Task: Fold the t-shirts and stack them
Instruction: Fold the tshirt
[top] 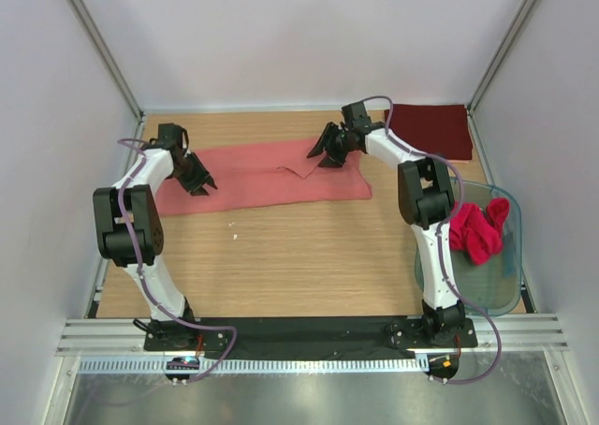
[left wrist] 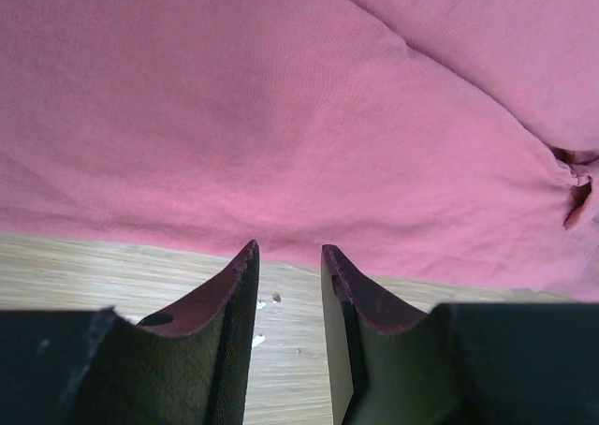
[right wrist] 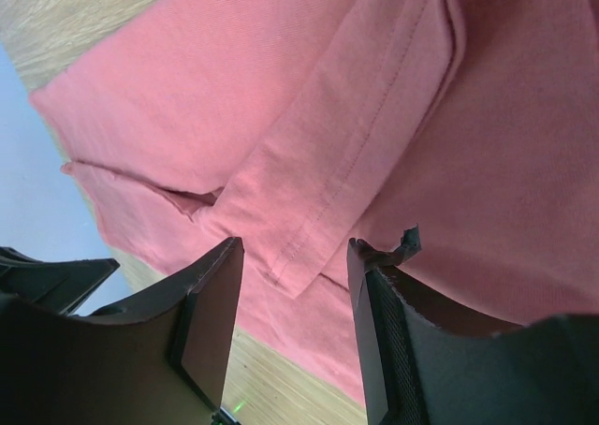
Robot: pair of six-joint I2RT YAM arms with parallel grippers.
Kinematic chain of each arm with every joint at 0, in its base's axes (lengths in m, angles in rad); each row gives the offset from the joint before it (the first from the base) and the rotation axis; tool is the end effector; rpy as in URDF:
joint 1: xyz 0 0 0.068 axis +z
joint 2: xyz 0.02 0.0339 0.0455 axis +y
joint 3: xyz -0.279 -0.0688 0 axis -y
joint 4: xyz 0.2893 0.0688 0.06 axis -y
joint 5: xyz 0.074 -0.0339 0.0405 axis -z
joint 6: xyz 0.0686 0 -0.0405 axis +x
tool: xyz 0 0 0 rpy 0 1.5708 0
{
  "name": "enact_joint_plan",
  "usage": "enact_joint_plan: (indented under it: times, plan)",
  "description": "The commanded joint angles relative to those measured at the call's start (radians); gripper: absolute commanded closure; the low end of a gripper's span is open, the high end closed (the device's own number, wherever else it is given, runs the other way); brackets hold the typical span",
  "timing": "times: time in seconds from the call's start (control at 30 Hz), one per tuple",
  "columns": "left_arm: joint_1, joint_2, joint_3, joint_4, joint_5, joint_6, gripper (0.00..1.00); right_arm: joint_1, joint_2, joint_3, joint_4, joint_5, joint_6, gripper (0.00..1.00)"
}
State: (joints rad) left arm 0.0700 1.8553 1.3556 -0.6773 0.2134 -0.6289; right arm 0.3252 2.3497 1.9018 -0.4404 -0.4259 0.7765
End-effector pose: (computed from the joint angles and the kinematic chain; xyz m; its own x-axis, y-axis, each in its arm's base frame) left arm 0.4351 0.0159 0.1651 -0.7524 -0.6291 -0.1952 -0.5316 0.7550 -0.3839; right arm 0.5489 0.2150 0.1350 -0.9015 0.3695 -0.2253 0.1316 0.7299 0.6707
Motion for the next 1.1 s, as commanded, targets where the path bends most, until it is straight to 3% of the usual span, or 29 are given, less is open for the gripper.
enact_joint_plan:
  times: [0.0, 0.43, 0.63, 0.77, 0.9, 0.93, 1.07]
  plan:
    - [-0.006, -0.044, 0.007, 0.01, 0.018, -0.003, 0.66, 0.005, 0.016, 0.023, 0.042, -0.022, 0.029, 0.45]
    - [-0.007, -0.039, 0.013, 0.009, 0.021, -0.006, 0.66, 0.005, 0.049, 0.026, 0.095, -0.046, 0.043, 0.46]
    - [-0.006, -0.045, 0.013, 0.004, 0.021, -0.003, 0.66, 0.012, 0.131, 0.158, 0.157, -0.076, 0.119, 0.47]
    - [-0.006, -0.045, 0.016, 0.005, 0.023, -0.009, 0.66, 0.047, 0.213, 0.385, 0.295, -0.126, 0.269, 0.48]
    - [-0.006, -0.044, 0.017, 0.005, 0.023, -0.018, 0.66, 0.074, 0.234, 0.482, 0.526, -0.155, 0.553, 0.48]
    - [-0.006, -0.044, 0.02, 0.008, 0.023, -0.022, 0.66, 0.069, 0.226, 0.485, 0.543, -0.168, 0.56, 0.48]
    - [-0.006, -0.048, 0.033, 0.004, 0.006, -0.011, 0.66, 0.023, 0.126, 0.387, 0.328, -0.154, 0.376, 0.47]
